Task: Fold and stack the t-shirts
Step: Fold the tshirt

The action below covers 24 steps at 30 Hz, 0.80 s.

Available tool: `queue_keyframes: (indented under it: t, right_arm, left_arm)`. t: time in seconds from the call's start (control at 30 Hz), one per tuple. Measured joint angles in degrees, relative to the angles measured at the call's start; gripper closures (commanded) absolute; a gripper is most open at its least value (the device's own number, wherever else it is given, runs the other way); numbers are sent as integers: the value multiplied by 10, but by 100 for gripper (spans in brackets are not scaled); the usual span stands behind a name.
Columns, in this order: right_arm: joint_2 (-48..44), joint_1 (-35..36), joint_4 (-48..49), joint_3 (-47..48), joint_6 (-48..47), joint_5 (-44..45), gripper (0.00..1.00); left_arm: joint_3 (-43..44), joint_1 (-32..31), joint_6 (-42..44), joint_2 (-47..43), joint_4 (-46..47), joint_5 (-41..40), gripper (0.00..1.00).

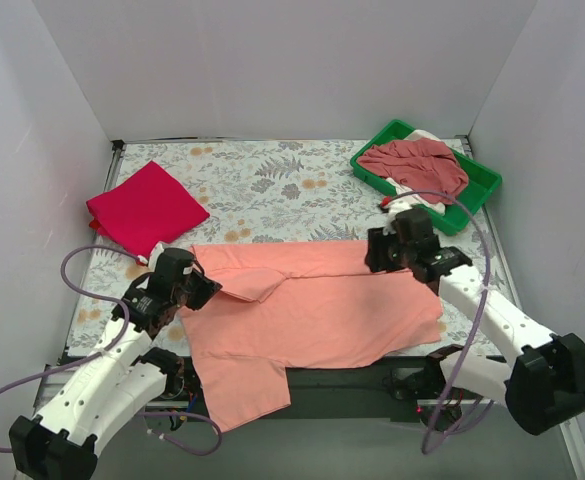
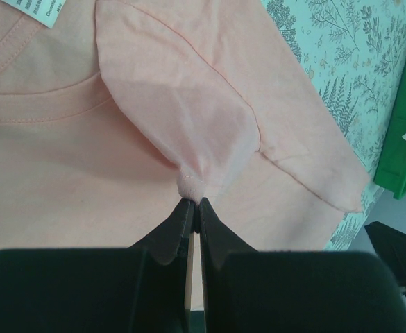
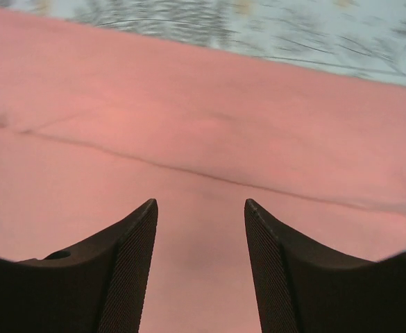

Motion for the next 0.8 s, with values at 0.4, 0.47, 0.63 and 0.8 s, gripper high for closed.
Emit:
queue_keyframes:
  t: [0.4,0.47,0.63,0.8]
  right_arm:
    - [135,469,226,-22,17,-4,43]
    - [200,503,238,21,15,29,43]
    - [323,545,266,118,12,75,44]
    - [380,543,272,161,10,128,44]
  left_arm:
    - [-1,0,-11,52,39,-26,100]
    - [-2,0,-18,65,52,-42,100]
    - [0,0,-34,122,90,-83,100]
    - [10,3,-38,191,120,-102,100]
